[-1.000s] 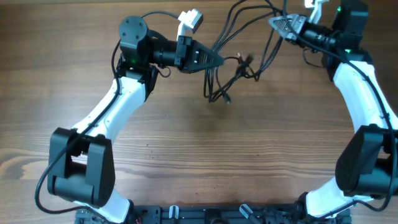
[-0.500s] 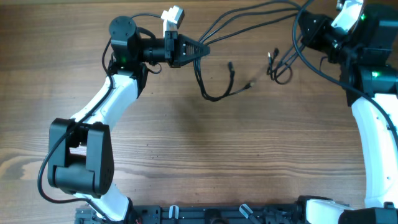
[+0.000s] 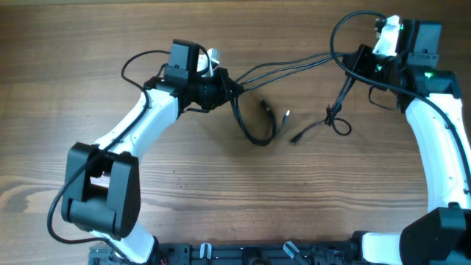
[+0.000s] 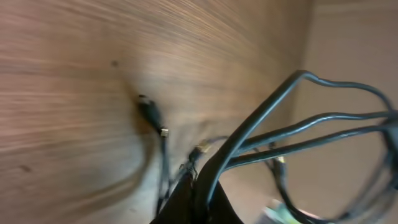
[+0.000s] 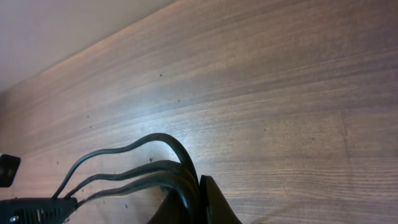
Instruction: Untangle cables
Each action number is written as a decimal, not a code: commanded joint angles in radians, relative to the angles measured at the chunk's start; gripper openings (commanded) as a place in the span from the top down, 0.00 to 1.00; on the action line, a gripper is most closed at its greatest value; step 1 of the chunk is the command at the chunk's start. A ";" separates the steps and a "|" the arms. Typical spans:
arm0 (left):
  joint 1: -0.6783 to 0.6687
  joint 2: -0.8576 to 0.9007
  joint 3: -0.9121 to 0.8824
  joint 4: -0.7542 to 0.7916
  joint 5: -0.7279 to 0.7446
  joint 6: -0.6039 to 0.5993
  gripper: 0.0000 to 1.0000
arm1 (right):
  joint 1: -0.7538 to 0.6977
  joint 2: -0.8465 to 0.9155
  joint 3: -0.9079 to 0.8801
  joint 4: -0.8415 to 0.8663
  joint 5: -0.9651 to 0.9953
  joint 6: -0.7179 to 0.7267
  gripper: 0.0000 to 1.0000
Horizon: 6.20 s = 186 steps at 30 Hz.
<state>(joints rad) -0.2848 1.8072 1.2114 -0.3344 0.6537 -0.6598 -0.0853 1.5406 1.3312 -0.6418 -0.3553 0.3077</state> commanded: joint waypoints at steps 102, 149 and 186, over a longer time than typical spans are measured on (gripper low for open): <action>-0.101 -0.374 -0.020 -0.103 -0.621 0.593 0.96 | -0.020 0.025 0.035 -0.027 -0.266 -0.150 0.24; -0.106 -1.014 0.040 -0.219 -0.835 0.285 0.96 | 0.187 0.098 0.035 0.129 -0.319 -0.003 0.24; 0.636 -0.188 0.703 -0.600 -0.544 0.543 0.96 | 0.156 -0.383 0.036 -0.164 0.026 -0.177 0.27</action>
<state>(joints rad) 0.2615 1.4940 1.6943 -0.9012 0.0502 -0.1791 0.0704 1.1442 1.3510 -0.8082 -0.3500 0.1509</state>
